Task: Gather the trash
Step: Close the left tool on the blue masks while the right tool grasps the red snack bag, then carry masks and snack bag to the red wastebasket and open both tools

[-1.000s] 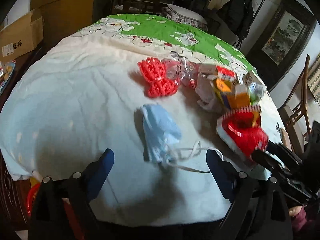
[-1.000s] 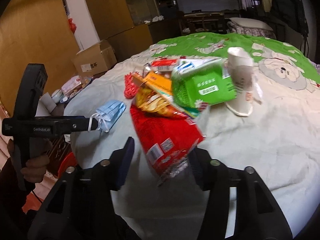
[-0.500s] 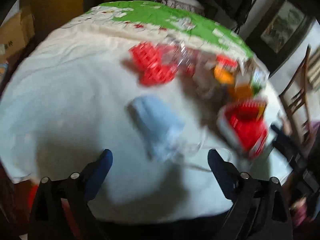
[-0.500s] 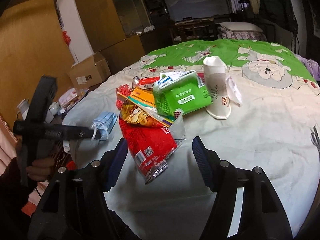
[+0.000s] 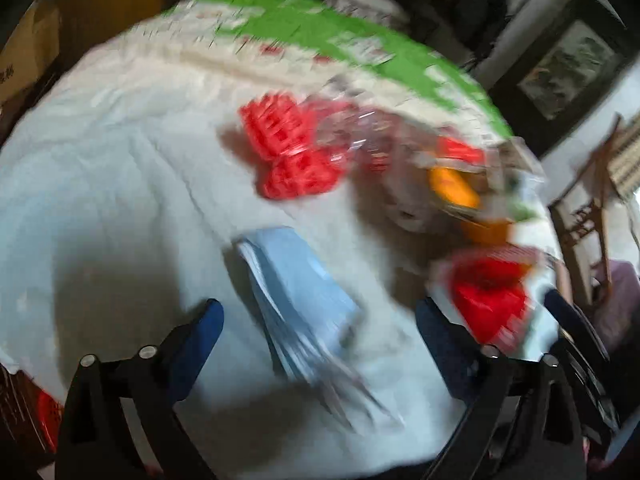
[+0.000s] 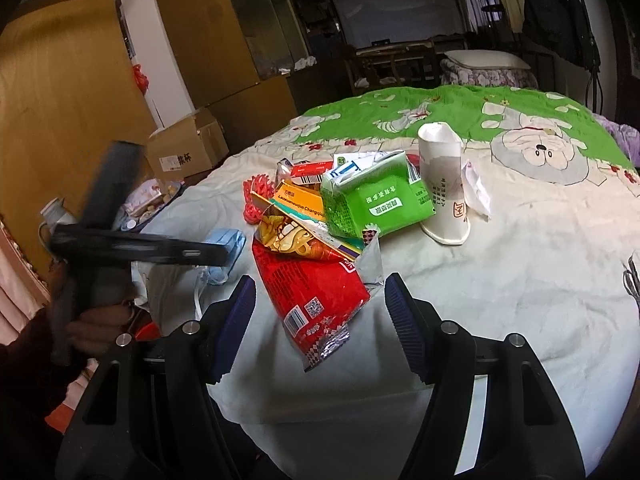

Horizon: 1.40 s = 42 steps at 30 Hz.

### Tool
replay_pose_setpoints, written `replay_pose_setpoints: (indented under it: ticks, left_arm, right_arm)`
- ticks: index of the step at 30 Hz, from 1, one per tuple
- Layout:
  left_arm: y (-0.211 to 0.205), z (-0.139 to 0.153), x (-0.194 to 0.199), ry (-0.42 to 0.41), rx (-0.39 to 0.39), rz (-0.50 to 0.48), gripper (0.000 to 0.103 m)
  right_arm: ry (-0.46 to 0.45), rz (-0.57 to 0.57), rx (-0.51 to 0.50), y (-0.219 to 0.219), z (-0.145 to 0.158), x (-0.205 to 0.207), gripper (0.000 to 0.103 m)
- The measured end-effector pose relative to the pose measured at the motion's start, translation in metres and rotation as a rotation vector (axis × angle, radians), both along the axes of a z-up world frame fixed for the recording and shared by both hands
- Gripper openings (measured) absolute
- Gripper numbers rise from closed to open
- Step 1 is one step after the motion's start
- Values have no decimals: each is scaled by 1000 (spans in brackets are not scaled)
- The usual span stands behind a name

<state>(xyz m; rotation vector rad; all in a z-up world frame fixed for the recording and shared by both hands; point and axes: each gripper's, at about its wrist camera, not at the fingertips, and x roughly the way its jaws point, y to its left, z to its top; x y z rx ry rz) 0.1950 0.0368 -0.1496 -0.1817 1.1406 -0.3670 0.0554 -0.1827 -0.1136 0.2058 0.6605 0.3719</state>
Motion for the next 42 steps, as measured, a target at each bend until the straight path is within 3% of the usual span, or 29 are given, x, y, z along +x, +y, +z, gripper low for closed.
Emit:
replay_pose_setpoints:
  ticks: [1,2,3,4,7,11,18,20,21,24,28,33,42]
  left_arm:
    - [0,2,0,-26,1,12,83]
    - [0,6,-2,-59,8,7,63]
    - [-2,10,-4,-79,13,-16,51]
    - [-4,14,-6,-94,20,-40,33]
    - [-3,18,-15,-125,49,-45,26]
    - [7,24,-27,-135,37,-28,24]
    - [27,31,-47,-131,5,5,24]
    - [31,30,-51,-129,6,13,24]
    - [34,29,-55,-129,6,17,24]
    - [39,32,-61,-139,2,31,24]
    - [48,44,-69,-170,-3,46,24]
    - [54,62,-77,-218,-1,64,24]
    - [74,79,-113,-256,17,124,24]
  right_arm:
    - [1,2,-1,0,-1,0,66]
    - [1,3,-2,1,-1,0,66]
    - [1,4,-1,1,-1,0,66]
    - [3,7,2,2,-2,1,66]
    - [3,29,4,7,-2,2,66]
    - [-27,61,-44,22,0,1,66]
    - [9,66,-264,58,-28,20,67]
    - [-12,57,-301,65,-33,15,60]
    - [-31,44,-315,66,-31,12,45]
    - [-59,41,-265,59,-17,8,28]
    - [-79,87,-75,39,17,0,28]
    - [-118,61,107,5,52,-9,28]
    - [-165,59,93,11,69,-28,28]
